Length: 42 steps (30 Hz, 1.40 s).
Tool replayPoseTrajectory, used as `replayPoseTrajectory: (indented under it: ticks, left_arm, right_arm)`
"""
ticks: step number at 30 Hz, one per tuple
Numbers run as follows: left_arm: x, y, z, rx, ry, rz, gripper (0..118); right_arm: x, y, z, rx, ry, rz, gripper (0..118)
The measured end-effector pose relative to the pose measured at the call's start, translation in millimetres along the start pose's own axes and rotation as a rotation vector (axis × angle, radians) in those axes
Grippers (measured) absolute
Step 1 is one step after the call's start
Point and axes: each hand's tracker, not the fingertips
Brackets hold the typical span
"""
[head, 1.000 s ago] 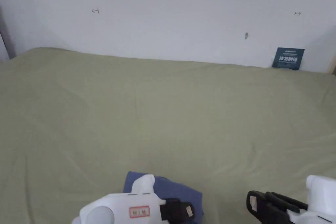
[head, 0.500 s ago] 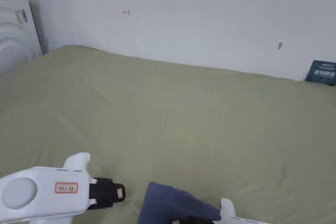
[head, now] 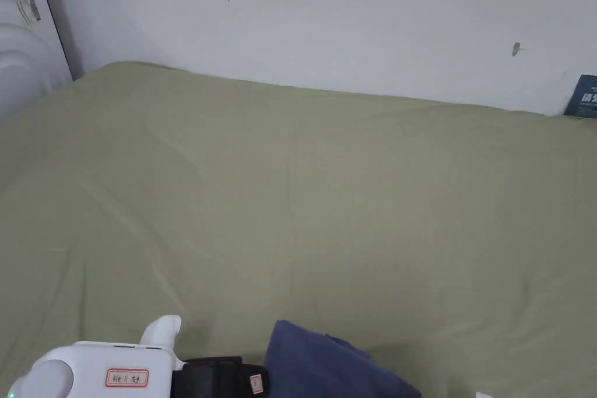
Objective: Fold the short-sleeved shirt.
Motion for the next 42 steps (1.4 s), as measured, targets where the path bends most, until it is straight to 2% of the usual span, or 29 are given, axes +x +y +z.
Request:
replayPoseTrajectory:
  ticks: [1,2,4,6,8,9,10,11,12,14,18,21,23,26,28,32,34,40,41,42]
  left_arm:
    - [-3,-1,-8,-0.01,-0.028,0.01,90]
    - [-5,-1,-19,-0.036,-0.056,0.016,93]
    - [-9,-5,-45,-0.105,-0.051,0.022,93]
    - [-7,-9,-54,-0.067,-0.059,0.0,95]
    - [-2,-6,-59,-0.005,-0.14,0.036,95]
    - [-3,-6,-62,-0.01,-0.14,0.112,85]
    - [-3,-6,-64,-0.027,-0.158,0.194,67]
    - [-3,-8,-66,-0.042,-0.104,0.202,40]
    - [-1,-9,-67,-0.044,-0.087,0.144,33]
    - [-1,-8,-62,-0.053,-0.105,0.068,32]
    - [-4,5,-53,-0.088,-0.087,0.084,32]
    - [-7,19,-30,-0.086,-0.111,0.049,32]
    - [-16,34,-3,-0.053,-0.128,0.018,32]
    - [-46,61,50,-0.03,-0.098,0.0,32]
    - [-74,81,91,0.001,-0.024,-0.022,32]
    - [-140,113,169,0.032,0.039,-0.012,32]
    - [-174,125,204,0.034,0.117,0.003,32]
    - [-240,125,257,0.015,0.158,0.124,32]
    - [-246,124,258,-0.013,0.197,0.133,33]
    - [-250,121,257,-0.014,0.211,0.145,40]
  right_arm:
    - [-1,0,0,-0.001,-0.007,0.009,1]
    - [-1,0,1,-0.001,-0.007,0.009,1]
    - [-3,0,1,-0.001,-0.011,0.018,1]
    - [-4,0,0,-0.004,-0.017,0.03,1]
    - [-4,0,0,0.001,-0.016,0.031,1]
    - [-3,-1,0,0.001,-0.016,0.033,1]
    - [-3,-1,1,0.004,-0.015,0.033,1]
    - [-3,-2,2,0.009,-0.016,0.034,1]
    - [-4,-2,3,0.013,-0.019,0.041,1]
    - [-9,-4,3,0.016,-0.035,0.065,1]
    - [-26,-7,4,0.039,-0.062,0.183,1]
    - [-45,-9,7,0.07,-0.06,0.242,1]
    - [-57,-8,10,0.088,-0.044,0.251,1]
    - [-77,-6,9,0.119,-0.035,0.284,1]
    - [-91,-4,5,0.128,-0.037,0.307,1]
    - [-106,-7,-12,0.1,-0.04,0.325,1]
    - [-110,-11,-22,0.071,-0.054,0.329,1]
    - [-114,-22,-50,-0.041,-0.142,0.358,1]
    - [-114,-23,-53,-0.063,-0.152,0.371,1]
    - [-117,-24,-56,-0.072,-0.17,0.392,1]
